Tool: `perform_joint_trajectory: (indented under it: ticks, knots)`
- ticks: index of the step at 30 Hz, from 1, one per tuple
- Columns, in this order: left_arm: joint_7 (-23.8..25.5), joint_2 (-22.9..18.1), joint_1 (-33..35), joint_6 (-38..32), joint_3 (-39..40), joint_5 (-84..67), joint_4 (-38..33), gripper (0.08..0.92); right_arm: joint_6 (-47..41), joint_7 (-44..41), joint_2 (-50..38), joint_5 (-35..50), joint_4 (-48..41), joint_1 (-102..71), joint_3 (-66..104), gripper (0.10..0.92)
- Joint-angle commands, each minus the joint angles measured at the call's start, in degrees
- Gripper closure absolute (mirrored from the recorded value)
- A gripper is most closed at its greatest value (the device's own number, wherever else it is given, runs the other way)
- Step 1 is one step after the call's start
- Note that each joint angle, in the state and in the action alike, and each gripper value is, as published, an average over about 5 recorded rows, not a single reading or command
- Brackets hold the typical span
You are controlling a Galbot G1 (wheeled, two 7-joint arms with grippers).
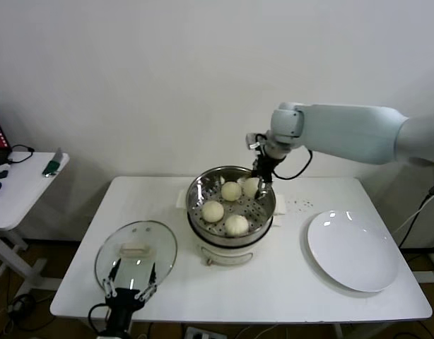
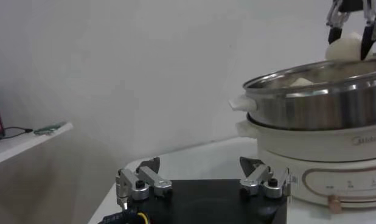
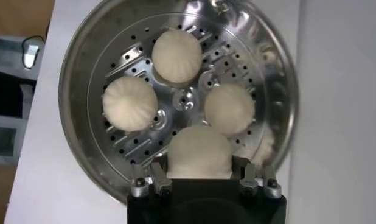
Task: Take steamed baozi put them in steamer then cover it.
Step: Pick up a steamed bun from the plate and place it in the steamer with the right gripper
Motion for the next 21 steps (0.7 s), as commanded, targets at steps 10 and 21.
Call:
perform_joint_trajectory:
  ticks: [10, 21]
  knots:
    - [-0.03, -0.07, -0.84, -0.13, 0.04, 0.09, 0.76, 0.177, -0.79, 1.70, 4.09, -0.84, -2.81, -5.56, -2.60, 0.353]
    - [-0.05, -0.11, -0.85, -0.23, 0.18, 0.11, 0.70, 0.177, -0.89, 2.50, 3.30, -1.33, -2.66, -5.28, -1.47, 0.238]
